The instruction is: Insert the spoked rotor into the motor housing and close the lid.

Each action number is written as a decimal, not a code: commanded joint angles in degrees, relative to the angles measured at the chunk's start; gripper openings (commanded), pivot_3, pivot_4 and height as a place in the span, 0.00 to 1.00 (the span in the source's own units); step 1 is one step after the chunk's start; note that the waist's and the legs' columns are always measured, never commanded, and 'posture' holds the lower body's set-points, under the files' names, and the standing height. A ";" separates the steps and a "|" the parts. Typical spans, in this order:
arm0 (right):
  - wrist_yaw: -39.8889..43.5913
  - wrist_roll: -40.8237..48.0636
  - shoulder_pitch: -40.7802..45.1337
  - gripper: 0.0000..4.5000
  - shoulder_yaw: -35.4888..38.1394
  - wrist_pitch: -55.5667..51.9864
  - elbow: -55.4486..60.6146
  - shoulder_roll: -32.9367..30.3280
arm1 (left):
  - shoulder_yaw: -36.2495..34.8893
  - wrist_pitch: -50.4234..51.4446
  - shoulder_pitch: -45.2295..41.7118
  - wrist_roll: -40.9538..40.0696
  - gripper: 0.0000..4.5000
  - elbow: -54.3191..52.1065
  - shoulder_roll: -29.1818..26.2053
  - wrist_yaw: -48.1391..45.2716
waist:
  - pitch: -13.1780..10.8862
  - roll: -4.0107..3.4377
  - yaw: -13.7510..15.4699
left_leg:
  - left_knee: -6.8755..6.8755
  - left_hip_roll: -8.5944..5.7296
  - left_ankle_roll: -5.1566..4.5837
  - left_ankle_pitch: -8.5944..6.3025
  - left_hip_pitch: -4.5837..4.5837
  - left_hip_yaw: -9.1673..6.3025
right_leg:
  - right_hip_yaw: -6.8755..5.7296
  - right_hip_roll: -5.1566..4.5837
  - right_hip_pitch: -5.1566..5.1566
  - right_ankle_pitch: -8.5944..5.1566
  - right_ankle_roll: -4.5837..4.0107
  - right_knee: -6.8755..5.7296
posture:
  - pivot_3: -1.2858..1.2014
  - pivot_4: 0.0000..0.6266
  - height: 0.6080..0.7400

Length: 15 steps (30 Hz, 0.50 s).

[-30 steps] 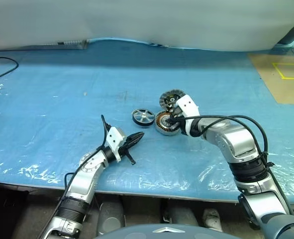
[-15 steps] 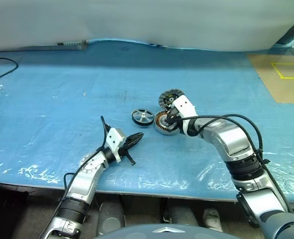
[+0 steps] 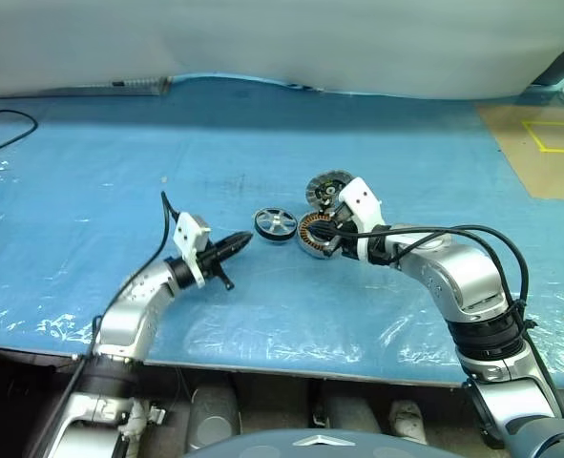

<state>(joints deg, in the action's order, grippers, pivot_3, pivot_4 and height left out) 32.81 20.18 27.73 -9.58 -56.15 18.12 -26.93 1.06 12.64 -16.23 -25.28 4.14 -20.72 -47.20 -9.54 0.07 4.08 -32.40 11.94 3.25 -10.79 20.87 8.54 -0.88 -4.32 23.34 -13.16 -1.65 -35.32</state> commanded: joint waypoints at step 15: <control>-2.70 -1.99 -4.86 0.00 0.62 4.18 3.93 0.17 | 5.23 -6.61 -23.34 9.43 0.48 29.08 0.35 -14.74 | 0.00 0.01 0.20 | 0.08 -0.02 0.01 0.01 0.12 -0.03 | -0.02 0.01 0.08 0.05 0.09 0.03 | 0.52 0.24 1.00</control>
<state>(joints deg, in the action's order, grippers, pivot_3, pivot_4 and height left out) 30.69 18.09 23.14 -10.61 -52.88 19.07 -26.85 5.83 7.36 -37.66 -16.61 32.69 -20.33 -60.10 -9.54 0.08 4.29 -32.32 11.91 3.25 -10.79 21.00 8.51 -0.90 -4.31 23.42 -13.11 -1.57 -35.28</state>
